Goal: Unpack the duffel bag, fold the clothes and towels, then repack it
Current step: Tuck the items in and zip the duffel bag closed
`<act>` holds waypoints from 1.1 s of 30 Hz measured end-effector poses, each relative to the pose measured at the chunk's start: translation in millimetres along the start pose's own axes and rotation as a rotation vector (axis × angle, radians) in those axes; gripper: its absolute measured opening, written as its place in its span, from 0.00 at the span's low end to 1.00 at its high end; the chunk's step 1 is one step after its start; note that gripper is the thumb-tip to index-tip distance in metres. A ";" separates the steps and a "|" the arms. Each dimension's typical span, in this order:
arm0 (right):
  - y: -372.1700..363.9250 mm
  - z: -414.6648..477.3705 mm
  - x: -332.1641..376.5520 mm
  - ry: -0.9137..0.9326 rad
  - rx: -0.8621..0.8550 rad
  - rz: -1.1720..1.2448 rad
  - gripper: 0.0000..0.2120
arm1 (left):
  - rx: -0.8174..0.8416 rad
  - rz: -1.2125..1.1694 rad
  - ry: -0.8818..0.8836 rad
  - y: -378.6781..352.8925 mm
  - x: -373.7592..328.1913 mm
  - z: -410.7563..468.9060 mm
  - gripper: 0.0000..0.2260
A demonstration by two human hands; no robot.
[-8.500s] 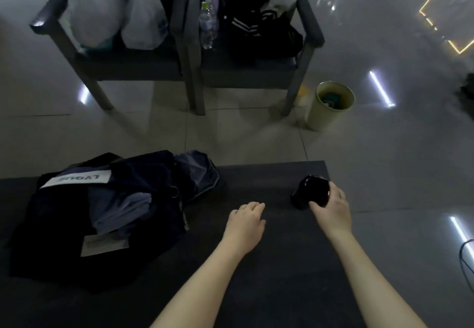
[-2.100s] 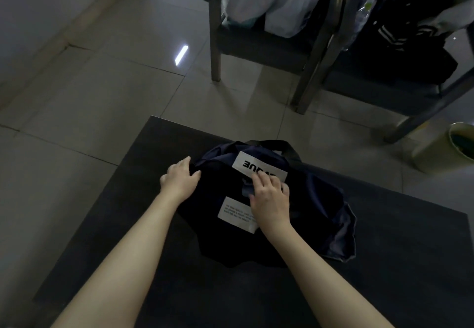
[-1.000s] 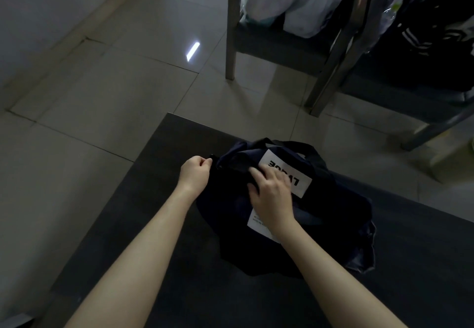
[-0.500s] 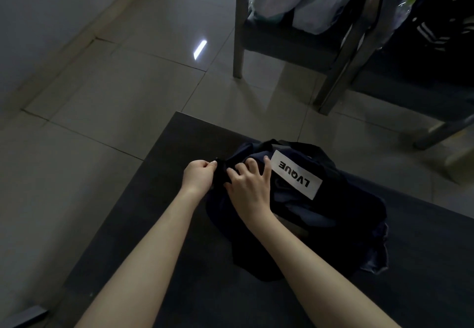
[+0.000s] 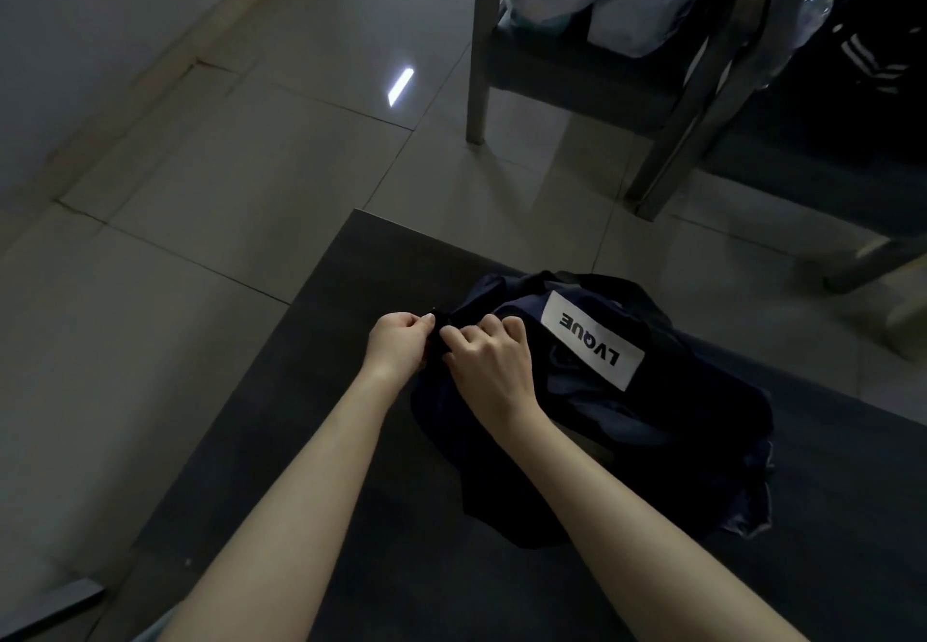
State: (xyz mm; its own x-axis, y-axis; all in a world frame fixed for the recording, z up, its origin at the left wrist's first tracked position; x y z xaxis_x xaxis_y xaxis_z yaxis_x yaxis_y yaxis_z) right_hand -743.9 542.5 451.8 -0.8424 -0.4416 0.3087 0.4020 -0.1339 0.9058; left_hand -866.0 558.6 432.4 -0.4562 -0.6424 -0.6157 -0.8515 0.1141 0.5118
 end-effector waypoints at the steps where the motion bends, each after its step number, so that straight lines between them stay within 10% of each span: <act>1: -0.9 -0.3 -0.3 0.030 -0.017 -0.005 0.04 | 0.003 -0.001 0.001 -0.1 0.1 0.1 0.12; 19: 2.9 3.7 5.4 0.199 0.016 -0.003 0.04 | 0.013 -0.004 0.019 -1.2 2.8 -1.6 0.12; 33: 13.8 8.1 19.2 -0.129 0.108 -0.033 0.06 | -0.049 0.095 -0.016 -5.0 -0.2 -6.7 0.14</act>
State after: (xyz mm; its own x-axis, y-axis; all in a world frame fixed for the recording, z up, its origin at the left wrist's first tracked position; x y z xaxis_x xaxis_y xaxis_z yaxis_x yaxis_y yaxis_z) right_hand -757.4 539.4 472.6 -0.8964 -0.3200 0.3067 0.3383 -0.0469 0.9399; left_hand -859.9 553.1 434.0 -0.5391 -0.6179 -0.5724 -0.7906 0.1370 0.5968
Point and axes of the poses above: each hand's wrist, its own z-axis towards the middle knuckle, its own y-axis out of the back of the hand, x = y × z, the point moved 4 cm from there along z, towards the middle knuckle, and after that the axes turned 14 degrees about z, right-handed, at the moved point
